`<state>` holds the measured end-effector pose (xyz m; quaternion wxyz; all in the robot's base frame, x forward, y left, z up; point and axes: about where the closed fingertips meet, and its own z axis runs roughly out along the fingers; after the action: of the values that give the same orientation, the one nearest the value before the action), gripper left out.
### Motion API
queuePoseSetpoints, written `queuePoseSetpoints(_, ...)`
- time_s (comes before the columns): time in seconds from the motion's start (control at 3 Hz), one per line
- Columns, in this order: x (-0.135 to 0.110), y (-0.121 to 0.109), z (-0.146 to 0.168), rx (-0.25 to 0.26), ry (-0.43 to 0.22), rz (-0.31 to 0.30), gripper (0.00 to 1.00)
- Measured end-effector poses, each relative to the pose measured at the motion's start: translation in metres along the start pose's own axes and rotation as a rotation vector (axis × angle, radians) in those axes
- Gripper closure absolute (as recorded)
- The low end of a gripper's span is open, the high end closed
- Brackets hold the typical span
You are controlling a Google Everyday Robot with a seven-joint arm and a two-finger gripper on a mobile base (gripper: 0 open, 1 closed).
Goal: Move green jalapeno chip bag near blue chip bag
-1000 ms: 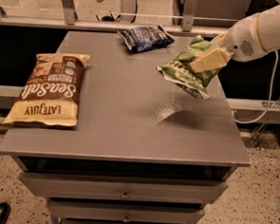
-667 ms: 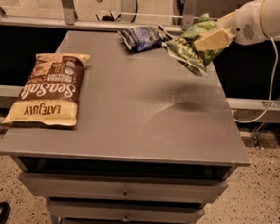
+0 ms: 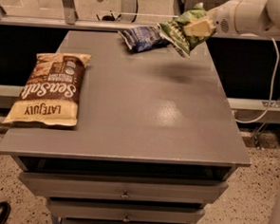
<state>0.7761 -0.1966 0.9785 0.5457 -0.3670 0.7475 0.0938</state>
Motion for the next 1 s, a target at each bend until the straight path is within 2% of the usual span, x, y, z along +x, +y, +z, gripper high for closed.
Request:
queuePoseSetpoints(0.33,0.015,-0.018,0.042,0.049,0.002,0.046,1.0)
queuePoseSetpoints(0.67,0.033,-0.033,0.073,0.078,0.025,0.092,0.74)
queuePoseSetpoints(1.0,0.043,-0.037,0.088,0.082,0.037,0.126,0.43)
